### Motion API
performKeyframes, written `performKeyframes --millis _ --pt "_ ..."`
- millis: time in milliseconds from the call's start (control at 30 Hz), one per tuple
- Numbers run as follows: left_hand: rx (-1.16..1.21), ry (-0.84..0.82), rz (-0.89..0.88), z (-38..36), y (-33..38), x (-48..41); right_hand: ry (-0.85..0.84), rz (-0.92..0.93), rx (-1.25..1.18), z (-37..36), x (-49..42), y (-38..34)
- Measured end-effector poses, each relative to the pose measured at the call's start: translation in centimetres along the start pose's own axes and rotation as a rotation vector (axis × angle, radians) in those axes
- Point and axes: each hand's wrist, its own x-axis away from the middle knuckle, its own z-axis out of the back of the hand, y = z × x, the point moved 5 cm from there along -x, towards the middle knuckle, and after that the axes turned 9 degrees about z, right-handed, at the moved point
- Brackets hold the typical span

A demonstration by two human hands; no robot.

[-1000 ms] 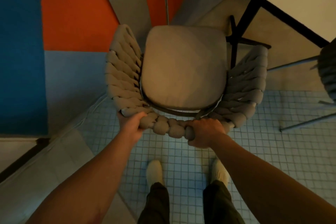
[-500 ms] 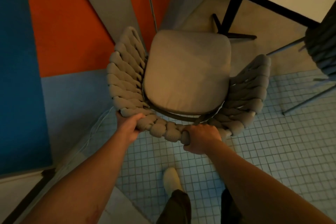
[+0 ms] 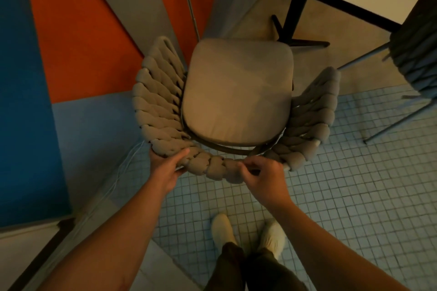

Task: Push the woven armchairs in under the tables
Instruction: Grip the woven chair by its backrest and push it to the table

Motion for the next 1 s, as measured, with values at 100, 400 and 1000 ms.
performKeyframes --millis 100,400,1000 --pt "0.033 -0.002 0.01 -0.2 -1.4 1.5 0.144 -0.213 -0.112 0.7 2.4 0.4" --pt "0.078 0.058 0.016 -0.5 -0.2 1.5 0.323 -1.164 -0.991 -3.1 4.7 4.7" --pt "-0.156 -0.084 0.116 2.7 4.9 -5.7 0.746 -1.215 -1.116 -10.0 1.9 1.8"
